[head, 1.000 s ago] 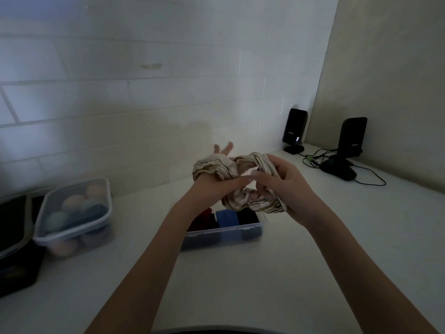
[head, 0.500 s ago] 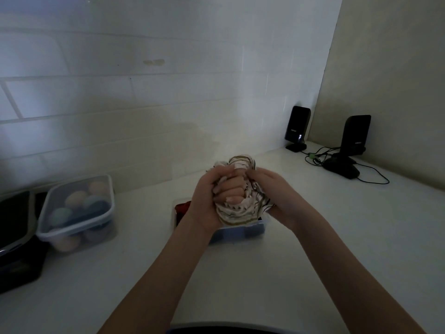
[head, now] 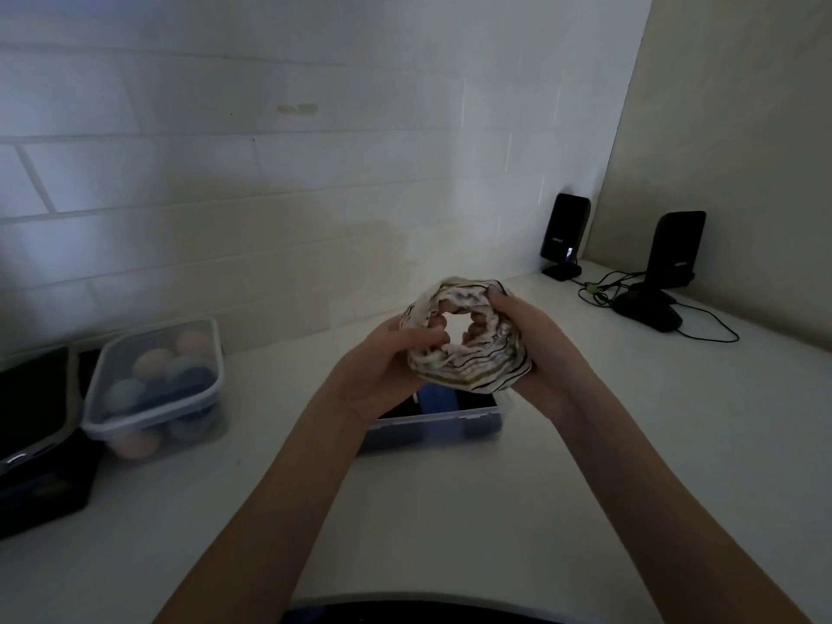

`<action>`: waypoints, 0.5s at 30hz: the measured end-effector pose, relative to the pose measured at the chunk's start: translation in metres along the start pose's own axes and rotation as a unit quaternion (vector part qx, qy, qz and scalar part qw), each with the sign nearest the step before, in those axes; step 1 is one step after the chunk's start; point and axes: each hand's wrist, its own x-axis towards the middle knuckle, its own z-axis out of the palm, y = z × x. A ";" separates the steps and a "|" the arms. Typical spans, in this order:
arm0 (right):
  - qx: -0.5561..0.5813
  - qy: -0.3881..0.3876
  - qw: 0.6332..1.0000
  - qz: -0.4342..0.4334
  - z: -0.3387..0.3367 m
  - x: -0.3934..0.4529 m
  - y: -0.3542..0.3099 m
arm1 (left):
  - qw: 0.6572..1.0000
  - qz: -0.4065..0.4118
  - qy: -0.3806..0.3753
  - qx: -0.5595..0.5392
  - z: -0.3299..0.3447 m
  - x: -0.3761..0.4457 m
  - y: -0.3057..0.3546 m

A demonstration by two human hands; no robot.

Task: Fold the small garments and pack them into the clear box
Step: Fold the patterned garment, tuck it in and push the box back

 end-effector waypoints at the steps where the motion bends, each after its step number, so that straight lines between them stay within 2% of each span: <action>1: 0.035 0.014 0.999 0.004 0.000 0.001 0.001 | 1.000 0.012 0.013 0.024 0.000 0.000 0.000; 4: 0.082 0.031 0.996 -0.002 -0.004 0.005 0.006 | 0.996 0.024 0.085 0.031 0.002 -0.001 0.001; 9: -0.006 0.097 0.995 -0.034 -0.010 0.010 0.011 | 0.987 0.036 0.142 0.067 -0.001 -0.008 0.009; 12: -0.151 0.130 0.977 -0.073 -0.012 0.012 0.010 | 0.977 0.036 0.154 0.146 -0.002 -0.013 0.011; 15: -0.288 0.139 0.941 -0.113 -0.013 0.012 0.009 | 0.940 0.052 0.178 0.285 -0.006 -0.015 0.009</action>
